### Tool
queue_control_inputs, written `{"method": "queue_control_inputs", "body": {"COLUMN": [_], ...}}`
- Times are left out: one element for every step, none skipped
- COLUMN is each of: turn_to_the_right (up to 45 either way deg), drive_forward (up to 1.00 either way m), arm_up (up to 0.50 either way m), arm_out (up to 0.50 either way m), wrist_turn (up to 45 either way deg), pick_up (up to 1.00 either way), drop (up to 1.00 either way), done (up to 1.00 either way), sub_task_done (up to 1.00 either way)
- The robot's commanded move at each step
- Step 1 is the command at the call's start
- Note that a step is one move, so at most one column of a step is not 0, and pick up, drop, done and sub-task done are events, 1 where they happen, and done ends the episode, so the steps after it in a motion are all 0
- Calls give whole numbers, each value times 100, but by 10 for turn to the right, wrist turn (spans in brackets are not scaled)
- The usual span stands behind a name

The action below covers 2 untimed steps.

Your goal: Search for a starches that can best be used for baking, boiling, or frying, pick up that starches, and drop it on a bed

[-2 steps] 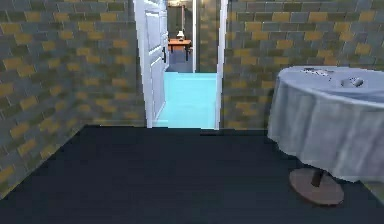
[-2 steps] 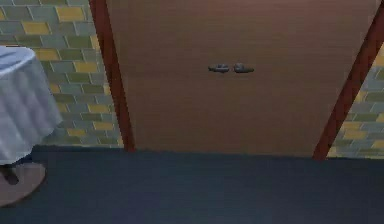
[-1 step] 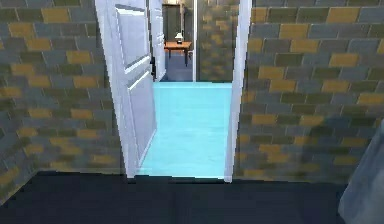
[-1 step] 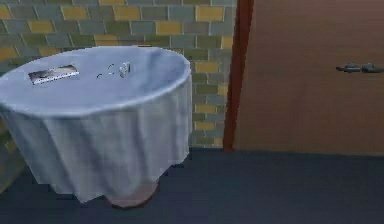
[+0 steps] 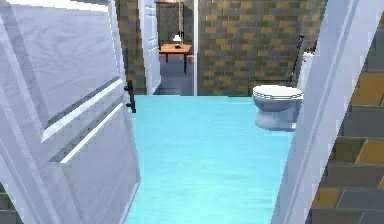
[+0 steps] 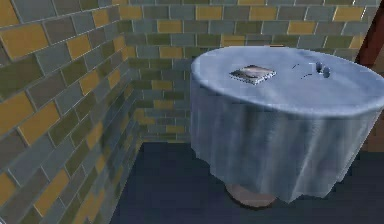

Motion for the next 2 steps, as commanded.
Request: {"method": "queue_control_inputs", "body": {"turn_to_the_right": [30,0], "drive_forward": [0,100], "arm_up": [0,0], "arm_out": [0,0], "wrist_turn": [0,0], "pick_up": [0,0], "drop": [0,0], "done": [0,0], "sub_task_done": [0,0]}}
